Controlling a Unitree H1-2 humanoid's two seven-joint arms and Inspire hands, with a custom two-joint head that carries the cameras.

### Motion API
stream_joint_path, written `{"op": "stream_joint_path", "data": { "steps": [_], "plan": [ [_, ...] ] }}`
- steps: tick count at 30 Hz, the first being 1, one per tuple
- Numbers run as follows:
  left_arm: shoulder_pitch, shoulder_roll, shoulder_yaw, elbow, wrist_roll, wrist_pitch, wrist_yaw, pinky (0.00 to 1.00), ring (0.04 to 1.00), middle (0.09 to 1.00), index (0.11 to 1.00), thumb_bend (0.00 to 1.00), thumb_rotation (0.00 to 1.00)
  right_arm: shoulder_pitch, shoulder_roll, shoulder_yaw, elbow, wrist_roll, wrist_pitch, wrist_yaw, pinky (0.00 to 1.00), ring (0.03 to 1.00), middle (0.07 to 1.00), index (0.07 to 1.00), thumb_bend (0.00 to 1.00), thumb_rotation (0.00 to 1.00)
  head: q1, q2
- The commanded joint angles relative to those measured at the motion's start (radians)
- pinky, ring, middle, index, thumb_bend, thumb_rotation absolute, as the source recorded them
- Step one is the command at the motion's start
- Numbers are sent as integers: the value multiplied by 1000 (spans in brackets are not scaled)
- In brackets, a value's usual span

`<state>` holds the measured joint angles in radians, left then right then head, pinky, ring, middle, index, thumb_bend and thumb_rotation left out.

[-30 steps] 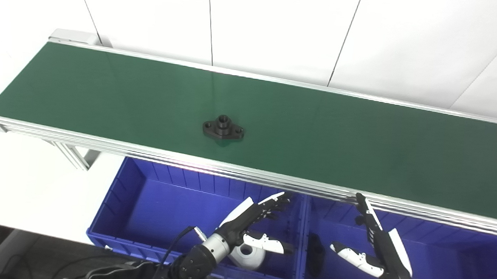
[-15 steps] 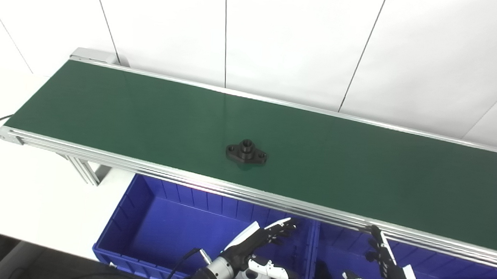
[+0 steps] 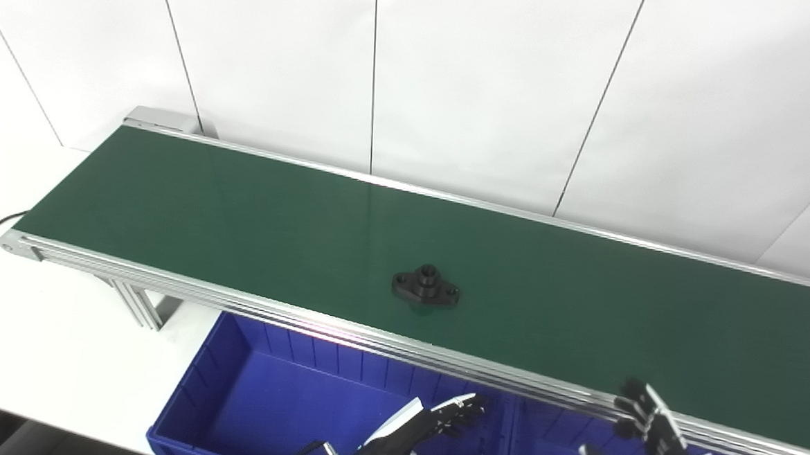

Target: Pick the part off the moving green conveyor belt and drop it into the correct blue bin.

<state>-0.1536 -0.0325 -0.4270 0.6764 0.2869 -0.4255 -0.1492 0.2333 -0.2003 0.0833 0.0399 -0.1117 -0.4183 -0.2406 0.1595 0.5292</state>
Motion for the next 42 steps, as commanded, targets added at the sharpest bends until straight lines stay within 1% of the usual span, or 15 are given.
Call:
{"op": "stream_joint_path", "data": {
  "steps": [1,9,13,16,17,18,20,23,26,30,33,34,37,38,42],
  "plan": [
    [-26,0,-10,-6,-14,-44,25,816,876,907,924,785,439,-24,-13,-2,-68,-10,-52,-20,743,810,839,854,806,507,2,-7],
    [-43,-6,-24,40,-17,-44,52,823,883,912,926,805,453,-96,-30,-7,-125,-15,-52,6,736,776,812,840,755,425,32,-42],
    [-54,-5,-44,57,-22,-44,68,836,888,912,924,796,449,-150,-36,-12,-124,-31,-44,61,760,784,813,839,717,349,28,-52],
    [-61,-2,-57,65,-28,-44,80,831,884,907,920,791,442,-190,-33,-18,-135,-95,20,91,760,786,800,828,722,272,5,-58],
    [-64,-1,-61,68,-30,-44,82,833,885,907,919,785,439,-208,-34,-18,-136,-120,41,101,728,768,783,815,736,185,-5,-58],
    [-68,1,-64,73,-33,-44,83,832,884,906,918,786,439,-225,-34,-18,-133,-145,56,109,708,755,772,806,748,148,-15,-60],
    [-73,4,-68,81,-36,-44,84,833,884,906,917,789,443,-253,-34,-17,-121,-182,75,121,694,748,767,800,759,136,-40,-61],
    [-74,13,-69,82,-49,-44,77,835,885,909,920,787,435,-312,-38,-10,-81,-208,121,160,684,745,768,797,787,123,-99,-62],
    [-72,23,-75,75,-53,-44,84,832,882,906,919,786,439,-358,-39,-2,-49,-244,157,186,687,740,778,807,799,168,-129,-60],
    [-68,40,-84,56,-64,-44,99,826,876,902,913,782,442,-422,-42,18,-3,-305,209,212,675,735,782,812,802,228,-208,-54],
    [-63,53,-88,42,-79,-44,109,817,868,896,907,779,436,-474,-42,39,30,-364,252,223,665,734,778,809,816,273,-241,-49],
    [-62,59,-92,35,-80,-44,113,813,864,893,904,768,426,-488,-42,46,39,-381,261,224,670,736,773,804,819,272,-280,-41],
    [-60,77,-99,20,-87,-44,114,818,866,893,906,758,441,-523,-40,63,66,-425,285,221,682,744,764,793,826,263,-316,-32],
    [-59,85,-98,13,-93,-44,107,819,866,893,906,759,444,-539,-39,71,74,-446,310,227,683,745,763,791,827,261,-347,-21],
    [-54,108,-94,-16,-119,-44,88,809,863,891,904,746,437,-591,-45,100,104,-510,401,261,691,772,790,804,833,291,-387,1]
  ]
}}
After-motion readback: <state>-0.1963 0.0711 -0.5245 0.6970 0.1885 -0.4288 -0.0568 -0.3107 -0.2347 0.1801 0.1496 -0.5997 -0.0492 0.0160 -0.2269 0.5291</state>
